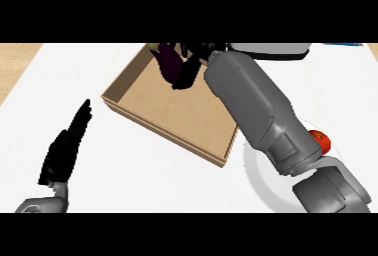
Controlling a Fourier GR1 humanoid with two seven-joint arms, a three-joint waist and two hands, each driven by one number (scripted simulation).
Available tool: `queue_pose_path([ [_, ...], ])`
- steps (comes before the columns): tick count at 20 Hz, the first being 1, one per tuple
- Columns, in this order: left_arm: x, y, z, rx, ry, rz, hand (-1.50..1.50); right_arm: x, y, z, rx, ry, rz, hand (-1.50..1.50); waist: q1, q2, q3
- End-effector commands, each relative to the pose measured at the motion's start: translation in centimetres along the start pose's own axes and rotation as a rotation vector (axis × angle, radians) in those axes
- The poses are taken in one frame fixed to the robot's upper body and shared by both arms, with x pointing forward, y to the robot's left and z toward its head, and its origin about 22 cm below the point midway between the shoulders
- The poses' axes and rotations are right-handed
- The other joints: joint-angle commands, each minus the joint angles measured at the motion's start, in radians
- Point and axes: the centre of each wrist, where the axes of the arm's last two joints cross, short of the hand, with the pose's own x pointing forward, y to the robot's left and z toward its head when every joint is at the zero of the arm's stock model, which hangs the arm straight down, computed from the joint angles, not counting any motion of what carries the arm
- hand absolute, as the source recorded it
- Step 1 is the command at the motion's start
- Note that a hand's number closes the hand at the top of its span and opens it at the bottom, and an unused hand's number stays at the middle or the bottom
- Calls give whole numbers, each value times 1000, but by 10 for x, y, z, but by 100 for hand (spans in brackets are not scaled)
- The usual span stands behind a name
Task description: Pick the eggplant from the plate and place it in the cardboard box
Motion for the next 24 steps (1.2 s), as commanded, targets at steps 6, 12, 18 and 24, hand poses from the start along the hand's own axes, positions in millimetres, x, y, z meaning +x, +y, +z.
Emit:
queue_pose_path([
  [6,10,-10,-1,-32,-29,5,0,-27,27,5,-51,42,-122,-150,52,11,0],
  [12,2,-5,1,-14,-12,10,0,-23,7,4,-312,20,-415,-150,27,7,1],
  [18,-9,7,-2,4,8,-5,0,-40,-32,14,-396,-37,-689,-150,-7,11,1],
  [24,7,-4,1,1,-10,-9,0,-101,-69,54,-593,67,-702,-150,-3,11,2],
])
